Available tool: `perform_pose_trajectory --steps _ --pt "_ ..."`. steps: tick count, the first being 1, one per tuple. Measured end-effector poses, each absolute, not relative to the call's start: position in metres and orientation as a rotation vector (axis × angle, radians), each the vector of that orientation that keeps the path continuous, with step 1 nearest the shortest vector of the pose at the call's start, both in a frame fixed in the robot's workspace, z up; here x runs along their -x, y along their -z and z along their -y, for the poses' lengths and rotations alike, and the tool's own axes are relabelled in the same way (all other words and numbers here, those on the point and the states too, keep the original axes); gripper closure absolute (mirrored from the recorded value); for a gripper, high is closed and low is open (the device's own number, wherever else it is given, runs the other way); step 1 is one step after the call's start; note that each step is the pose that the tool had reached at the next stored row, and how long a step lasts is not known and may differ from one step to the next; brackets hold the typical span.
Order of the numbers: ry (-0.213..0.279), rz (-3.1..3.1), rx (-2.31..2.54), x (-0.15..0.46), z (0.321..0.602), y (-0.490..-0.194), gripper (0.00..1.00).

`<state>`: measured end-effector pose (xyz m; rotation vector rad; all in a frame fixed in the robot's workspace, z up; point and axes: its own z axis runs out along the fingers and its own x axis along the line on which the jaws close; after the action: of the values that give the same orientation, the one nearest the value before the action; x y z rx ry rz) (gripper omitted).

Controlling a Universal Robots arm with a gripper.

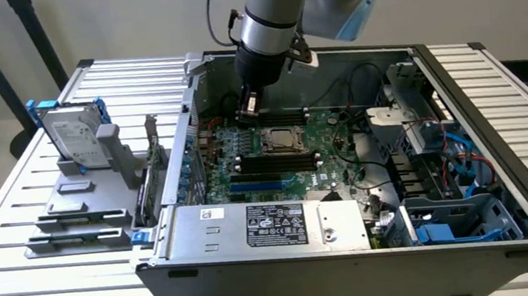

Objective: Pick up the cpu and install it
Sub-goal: 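Install the first cpu locking lever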

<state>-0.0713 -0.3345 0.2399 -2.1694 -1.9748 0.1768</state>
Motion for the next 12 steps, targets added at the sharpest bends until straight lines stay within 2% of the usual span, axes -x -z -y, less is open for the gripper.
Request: perform_pose_trajectory --steps 12 --pt "-0.162 1.809 2.267 0.0720 0.3352 -0.2404 0.89"
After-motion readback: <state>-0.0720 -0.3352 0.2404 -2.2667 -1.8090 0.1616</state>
